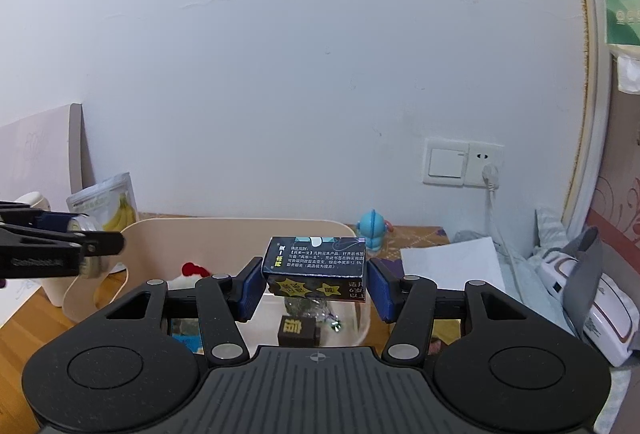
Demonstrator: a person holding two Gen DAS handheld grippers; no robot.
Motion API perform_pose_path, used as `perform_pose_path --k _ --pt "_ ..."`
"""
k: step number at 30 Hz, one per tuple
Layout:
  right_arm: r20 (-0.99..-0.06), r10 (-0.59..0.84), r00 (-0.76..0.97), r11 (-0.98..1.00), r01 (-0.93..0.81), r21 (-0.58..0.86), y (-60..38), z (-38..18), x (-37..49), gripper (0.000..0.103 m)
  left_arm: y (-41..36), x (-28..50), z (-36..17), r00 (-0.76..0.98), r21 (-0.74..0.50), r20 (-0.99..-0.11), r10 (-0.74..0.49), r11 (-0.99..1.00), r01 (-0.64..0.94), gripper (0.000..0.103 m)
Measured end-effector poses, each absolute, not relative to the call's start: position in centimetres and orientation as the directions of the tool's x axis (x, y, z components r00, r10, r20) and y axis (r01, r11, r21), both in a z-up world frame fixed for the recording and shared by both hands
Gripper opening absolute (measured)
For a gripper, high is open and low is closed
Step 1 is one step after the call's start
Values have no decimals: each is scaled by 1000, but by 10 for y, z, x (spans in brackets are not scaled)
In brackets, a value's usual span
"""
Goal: Organize objects
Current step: 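Lift and carry tin in left tool while right tool carries star box to basket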
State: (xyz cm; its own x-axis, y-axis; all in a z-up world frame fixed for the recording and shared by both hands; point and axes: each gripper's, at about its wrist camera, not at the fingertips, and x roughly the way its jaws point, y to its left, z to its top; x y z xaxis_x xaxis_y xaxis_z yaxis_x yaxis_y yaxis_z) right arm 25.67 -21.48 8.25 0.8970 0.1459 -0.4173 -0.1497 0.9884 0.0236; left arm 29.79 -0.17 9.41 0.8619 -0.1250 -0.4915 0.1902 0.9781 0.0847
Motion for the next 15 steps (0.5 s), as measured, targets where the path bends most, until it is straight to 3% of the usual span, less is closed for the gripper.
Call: perform_pose_path --k 15 --pt "-514 167 841 981 -193 4 -198 59 303 53 -13 348 45 757 79 -645 -107 976 205 54"
